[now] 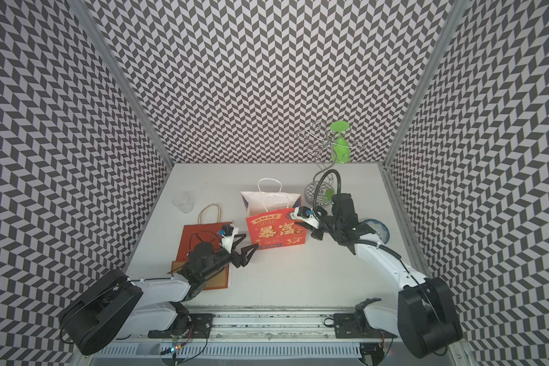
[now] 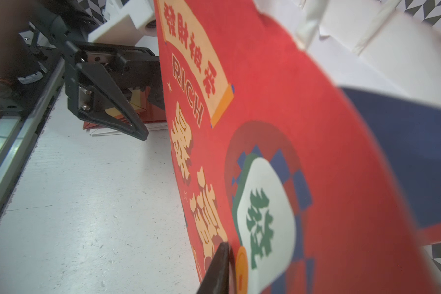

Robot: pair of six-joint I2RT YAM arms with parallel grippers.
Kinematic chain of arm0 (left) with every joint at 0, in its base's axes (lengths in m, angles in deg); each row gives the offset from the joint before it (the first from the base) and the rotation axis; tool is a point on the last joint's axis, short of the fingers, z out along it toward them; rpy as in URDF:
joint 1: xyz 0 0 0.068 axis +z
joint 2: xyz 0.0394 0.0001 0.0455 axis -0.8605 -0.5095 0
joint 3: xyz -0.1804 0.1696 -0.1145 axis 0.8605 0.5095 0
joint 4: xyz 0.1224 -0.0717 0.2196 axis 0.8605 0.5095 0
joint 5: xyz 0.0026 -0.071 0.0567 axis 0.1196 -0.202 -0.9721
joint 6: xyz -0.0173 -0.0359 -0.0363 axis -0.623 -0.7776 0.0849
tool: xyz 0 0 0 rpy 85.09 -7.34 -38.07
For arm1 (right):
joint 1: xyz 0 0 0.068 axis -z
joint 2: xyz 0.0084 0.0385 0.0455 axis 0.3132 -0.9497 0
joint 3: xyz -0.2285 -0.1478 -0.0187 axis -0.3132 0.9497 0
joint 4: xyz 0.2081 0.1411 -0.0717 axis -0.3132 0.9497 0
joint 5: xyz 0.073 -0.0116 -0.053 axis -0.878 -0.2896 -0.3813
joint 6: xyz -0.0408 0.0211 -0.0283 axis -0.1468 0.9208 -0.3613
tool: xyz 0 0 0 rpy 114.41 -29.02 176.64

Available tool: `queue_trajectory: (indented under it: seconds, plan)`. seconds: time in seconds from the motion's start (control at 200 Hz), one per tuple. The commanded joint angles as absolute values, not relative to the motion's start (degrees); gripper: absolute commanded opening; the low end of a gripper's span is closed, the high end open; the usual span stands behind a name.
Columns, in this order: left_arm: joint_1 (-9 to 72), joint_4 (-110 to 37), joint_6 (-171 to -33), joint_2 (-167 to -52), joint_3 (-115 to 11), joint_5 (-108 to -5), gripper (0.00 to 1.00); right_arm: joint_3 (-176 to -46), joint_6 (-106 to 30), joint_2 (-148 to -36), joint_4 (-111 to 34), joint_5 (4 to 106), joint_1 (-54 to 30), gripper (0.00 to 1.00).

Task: Put away the paper bag
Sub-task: Press the paper bag.

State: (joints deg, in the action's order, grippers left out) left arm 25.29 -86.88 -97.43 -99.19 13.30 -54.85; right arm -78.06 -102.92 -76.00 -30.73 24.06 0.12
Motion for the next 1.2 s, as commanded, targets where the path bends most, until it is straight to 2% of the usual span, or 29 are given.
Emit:
queue_trajectory:
  seconds: [0.0, 0.165, 0.446, 0.591, 0.676, 0.741, 0.846, 1.192]
  plan:
    - [25.7, -95.1, -96.9, -101.3, 13.7, -52.7, 0.77, -79.4, -105.4, -77.2, -30.0, 21.9, 0.3, 0.20]
    - [25.7, -100.6, -97.7, -106.1, 13.5, -51.0, 0.72, -79.2, -106.3, -77.1, -29.7, 21.3, 0.3, 0.19]
    - [25.7, -111.5, -98.3, -114.6, 13.2, -45.7, 0.53, -78.3, -105.9, -76.5, -31.0, 19.5, 0.3, 0.18]
    - [25.7, -117.7, -99.7, -117.1, 14.2, -42.6, 0.49, -78.6, -106.1, -76.4, -30.4, 20.2, 0.3, 0.17]
    - [25.9, -117.0, -99.6, -115.1, 15.2, -45.0, 0.52, -79.0, -106.3, -76.0, -29.4, 21.2, 0.3, 0.17]
    - [26.1, -113.7, -98.8, -112.0, 15.6, -47.4, 0.63, -78.8, -106.2, -75.7, -29.4, 21.3, 0.3, 0.17]
    - [26.2, -105.9, -97.2, -106.1, 15.3, -51.3, 0.73, -78.4, -106.3, -75.5, -29.9, 20.9, 0.3, 0.17]
    - [26.3, -77.5, -95.7, -82.7, 13.0, -62.8, 0.90, -77.3, -105.7, -74.9, -31.0, 20.0, 0.3, 0.16]
